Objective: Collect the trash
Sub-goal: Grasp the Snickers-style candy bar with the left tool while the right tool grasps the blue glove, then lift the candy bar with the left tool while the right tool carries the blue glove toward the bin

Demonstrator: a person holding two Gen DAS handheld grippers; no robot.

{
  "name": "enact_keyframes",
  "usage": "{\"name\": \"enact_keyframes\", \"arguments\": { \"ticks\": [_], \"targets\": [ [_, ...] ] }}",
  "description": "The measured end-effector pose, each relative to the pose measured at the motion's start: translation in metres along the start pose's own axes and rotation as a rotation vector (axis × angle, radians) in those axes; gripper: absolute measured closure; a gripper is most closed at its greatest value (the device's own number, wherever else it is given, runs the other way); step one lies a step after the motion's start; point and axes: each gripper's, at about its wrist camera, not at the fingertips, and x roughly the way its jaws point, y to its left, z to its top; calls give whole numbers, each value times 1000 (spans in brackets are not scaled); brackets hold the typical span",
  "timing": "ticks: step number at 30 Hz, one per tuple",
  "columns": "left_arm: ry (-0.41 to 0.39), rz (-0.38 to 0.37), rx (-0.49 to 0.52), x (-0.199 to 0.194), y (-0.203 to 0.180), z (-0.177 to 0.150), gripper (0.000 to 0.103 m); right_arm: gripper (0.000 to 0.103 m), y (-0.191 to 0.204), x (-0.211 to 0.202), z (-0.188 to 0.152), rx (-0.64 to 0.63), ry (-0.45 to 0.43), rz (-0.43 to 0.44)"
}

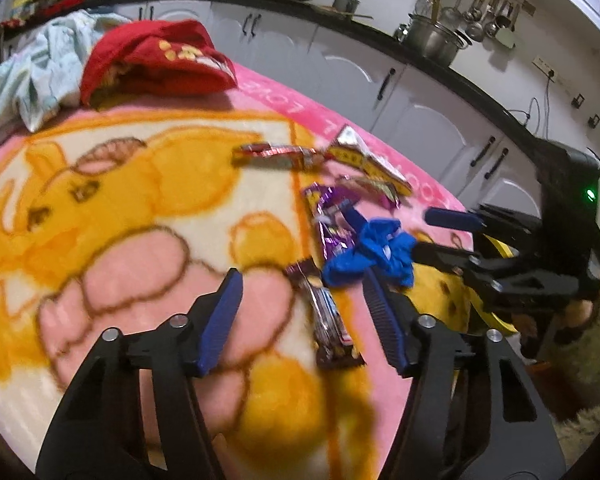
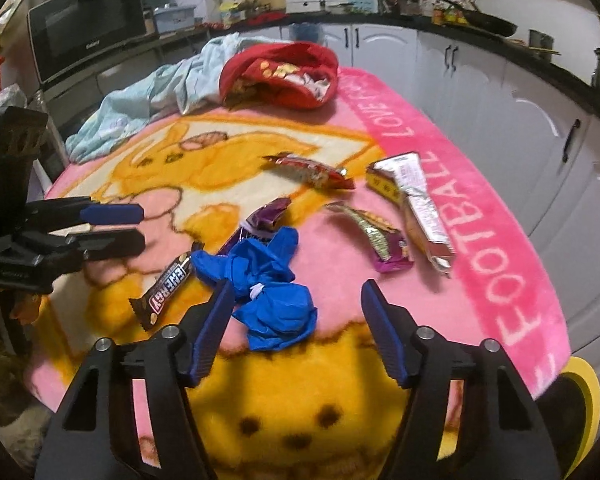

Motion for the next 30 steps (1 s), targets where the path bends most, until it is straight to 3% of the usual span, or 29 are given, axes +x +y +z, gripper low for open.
{"name": "enact_keyframes", "arguments": {
  "ticks": [9, 15, 18, 22, 30],
  "targets": [
    [69, -41, 15, 20, -10, -17, 57, 64, -3, 22, -4, 11, 58, 59],
    [89, -12, 43, 30, -17, -23, 65, 76, -1, 22, -7, 0, 63, 91],
    [94, 19, 59, 32, -19, -23, 75, 82, 2, 23, -9, -8, 63, 96],
    [95, 39, 54, 32, -14, -23, 85, 85, 4, 21, -11, -10, 60, 97],
    [91, 53, 61, 31, -15, -24, 89, 90, 6, 15, -17, -16, 57, 82]
  ]
}}
